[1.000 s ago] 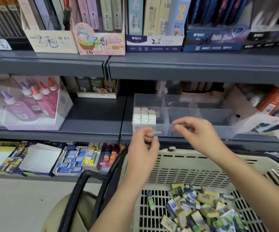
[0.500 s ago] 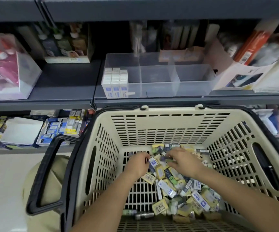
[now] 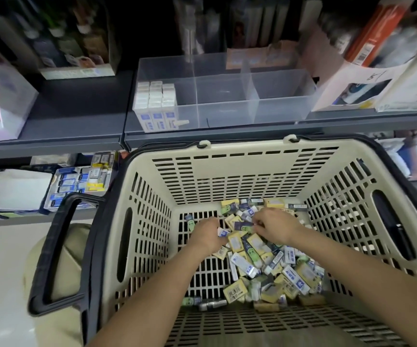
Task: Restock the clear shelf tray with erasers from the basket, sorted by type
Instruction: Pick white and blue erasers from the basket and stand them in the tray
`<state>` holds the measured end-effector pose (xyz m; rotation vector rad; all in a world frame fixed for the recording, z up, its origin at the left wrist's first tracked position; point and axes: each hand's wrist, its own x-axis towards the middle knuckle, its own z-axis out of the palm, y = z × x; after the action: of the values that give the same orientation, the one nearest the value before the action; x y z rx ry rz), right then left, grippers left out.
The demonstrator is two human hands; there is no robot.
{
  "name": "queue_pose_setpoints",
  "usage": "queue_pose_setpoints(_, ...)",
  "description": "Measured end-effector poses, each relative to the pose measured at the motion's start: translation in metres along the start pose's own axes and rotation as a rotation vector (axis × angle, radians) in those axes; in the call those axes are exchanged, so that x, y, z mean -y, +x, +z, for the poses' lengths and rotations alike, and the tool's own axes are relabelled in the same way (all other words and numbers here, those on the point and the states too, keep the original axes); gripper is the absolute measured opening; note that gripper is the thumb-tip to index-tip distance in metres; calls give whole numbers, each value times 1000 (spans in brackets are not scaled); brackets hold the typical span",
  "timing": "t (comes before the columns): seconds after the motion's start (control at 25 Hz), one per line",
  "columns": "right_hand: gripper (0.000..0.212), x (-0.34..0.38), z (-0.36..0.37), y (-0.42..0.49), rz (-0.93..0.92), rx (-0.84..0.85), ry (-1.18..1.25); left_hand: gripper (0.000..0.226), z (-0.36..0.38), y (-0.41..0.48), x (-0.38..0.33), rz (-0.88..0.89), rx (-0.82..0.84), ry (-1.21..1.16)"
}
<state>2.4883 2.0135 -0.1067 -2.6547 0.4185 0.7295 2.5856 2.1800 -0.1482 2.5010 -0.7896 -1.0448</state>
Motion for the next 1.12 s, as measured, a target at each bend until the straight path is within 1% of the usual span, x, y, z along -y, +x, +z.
queue_pose_setpoints(0.08, 23, 1, -3, -2, 11, 4, 31, 32, -2, 0, -1, -41, 54, -45)
queue_pose_setpoints(0.16, 25, 4, -6, -7, -3, -124, -1, 24, -3, -1, -1, -50, 59, -123)
queue_pose_setpoints(0.2, 25, 8, -5, -11, -39, -188, -9, 21, -6, -2, -2, -45, 47, -204)
queue_pose_setpoints(0.24, 26, 13, -3, -15, -98, -201, -4, 19, -11, -2, -4, -39, 27, -320)
queue_pose_setpoints(0.28, 30, 19, 2, -20, -165, -145, -11, 18, -17, -2, -5, -39, 1, -454)
queue_pose_setpoints(0.32, 36, 26, 9, -24, -217, -49, -57, 18, -23, -1, -6, -52, -26, -586)
queue_pose_setpoints(0.4, 50, 38, 26, -27, -257, 115, -286, 18, -33, -3, -7, -107, -25, -831)
queue_pose_setpoints(0.44, 54, 40, 31, -27, -267, 135, -392, 18, -35, -5, -8, -138, 15, -946)
queue_pose_setpoints(0.48, 53, 41, 35, -26, -271, 130, -450, 18, -37, -7, -9, -163, 70, -1041)
queue_pose_setpoints(0.52, 49, 42, 35, -26, -271, 115, -452, 19, -38, -8, -9, -175, 118, -1102)
queue_pose_setpoints(0.6, 37, 41, 27, -25, -248, 101, -327, 23, -40, -10, -8, -182, 151, -1136)
queue_pose_setpoints(0.68, 25, 34, 13, -23, -206, 104, -96, 30, -43, -10, -7, -202, 147, -1153)
queue_pose_setpoints(0.8, 14, 25, -10, -21, -156, 24, 196, 30, -43, -10, -9, -214, 160, -1190)
queue_pose_setpoints(0.88, 14, 22, -20, -21, -115, -14, 438, 20, -42, -11, -14, -197, 210, -1167)
queue_pose_setpoints(0.96, 16, 24, -25, -21, -74, -23, 691, 8, -42, -14, -19, -203, 295, -1137)
queue_pose_setpoints(1.0, 17, 24, -27, -21, -49, -27, 808, 7, -42, -15, -21, -207, 348, -1135)
queue_pose_setpoints(1.04, 18, 25, -28, -21, -28, -38, 895, 7, -41, -17, -23, -200, 401, -1141)
queue_pose_setpoints(1.12, 20, 25, -28, -21, -2, -79, 937, 12, -40, -18, -26, -156, 486, -1151)
